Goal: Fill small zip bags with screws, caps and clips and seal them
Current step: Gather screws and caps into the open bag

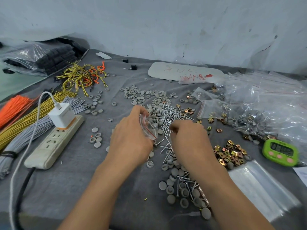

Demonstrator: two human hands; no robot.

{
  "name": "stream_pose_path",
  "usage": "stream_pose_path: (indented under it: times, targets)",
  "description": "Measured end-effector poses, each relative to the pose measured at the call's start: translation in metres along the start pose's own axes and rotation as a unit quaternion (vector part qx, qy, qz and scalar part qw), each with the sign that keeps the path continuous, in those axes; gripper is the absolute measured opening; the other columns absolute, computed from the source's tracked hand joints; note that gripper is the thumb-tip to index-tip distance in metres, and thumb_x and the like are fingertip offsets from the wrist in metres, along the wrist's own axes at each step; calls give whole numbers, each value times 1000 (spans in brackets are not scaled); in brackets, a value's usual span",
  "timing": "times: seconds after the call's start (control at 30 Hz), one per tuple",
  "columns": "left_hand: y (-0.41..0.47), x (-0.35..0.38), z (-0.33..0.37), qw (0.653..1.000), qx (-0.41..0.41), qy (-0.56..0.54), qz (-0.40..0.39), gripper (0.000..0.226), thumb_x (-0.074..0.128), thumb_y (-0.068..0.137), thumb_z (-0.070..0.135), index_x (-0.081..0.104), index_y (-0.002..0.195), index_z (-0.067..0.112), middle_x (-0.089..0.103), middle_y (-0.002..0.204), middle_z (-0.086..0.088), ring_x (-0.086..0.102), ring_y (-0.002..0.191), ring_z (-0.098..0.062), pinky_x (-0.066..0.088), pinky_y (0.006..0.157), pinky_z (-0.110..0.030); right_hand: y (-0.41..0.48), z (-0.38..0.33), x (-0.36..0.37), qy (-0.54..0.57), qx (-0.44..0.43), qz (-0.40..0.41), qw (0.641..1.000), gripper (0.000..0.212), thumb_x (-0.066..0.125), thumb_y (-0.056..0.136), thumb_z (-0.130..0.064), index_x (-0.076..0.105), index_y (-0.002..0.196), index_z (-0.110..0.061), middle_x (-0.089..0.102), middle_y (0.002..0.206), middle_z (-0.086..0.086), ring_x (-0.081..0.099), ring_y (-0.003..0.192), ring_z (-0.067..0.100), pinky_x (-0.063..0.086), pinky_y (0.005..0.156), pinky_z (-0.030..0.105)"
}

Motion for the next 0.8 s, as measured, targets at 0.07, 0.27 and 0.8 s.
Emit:
stream_pose_path:
  times: [0.07, 0.27, 0.8]
  targets:
    - [0, 2, 0, 1000, 17, 9, 2, 49, 72, 77, 22, 38, 106, 44, 67, 101, 7, 60, 98, -25, 47, 77, -40, -1, -3, -7, 155, -13, 88, 984, 25, 66, 97, -16, 73, 118, -29, 78, 97, -7, 65, 79, 7, 53, 81, 18]
    - [-2, 5, 6, 998, 62, -5, -25, 40, 73, 79, 29, 42, 101, 41, 66, 92, 13, 59, 89, -16, 39, 67, -33, -12, -16, -9, 323, -19, 129, 937, 48, 74, 94, -26, 61, 141, -32, 74, 114, -19, 66, 106, -9, 54, 102, 30]
    - [-2, -7, 7, 984, 13, -162, 75, 39, 79, 74, 17, 54, 96, 38, 61, 95, 39, 58, 83, 14, 40, 63, -4, 1, 4, 9, -20, -29, -70, 997, 36, 58, 99, -22, 61, 134, -27, 71, 120, 1, 61, 117, 25, 49, 102, 40]
Point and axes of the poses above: each hand's wrist, its own y-axis towards the middle knuckle, its own x-axis out of the palm, z = x × y, the point moved 1 cm from there along y, towards the middle knuckle
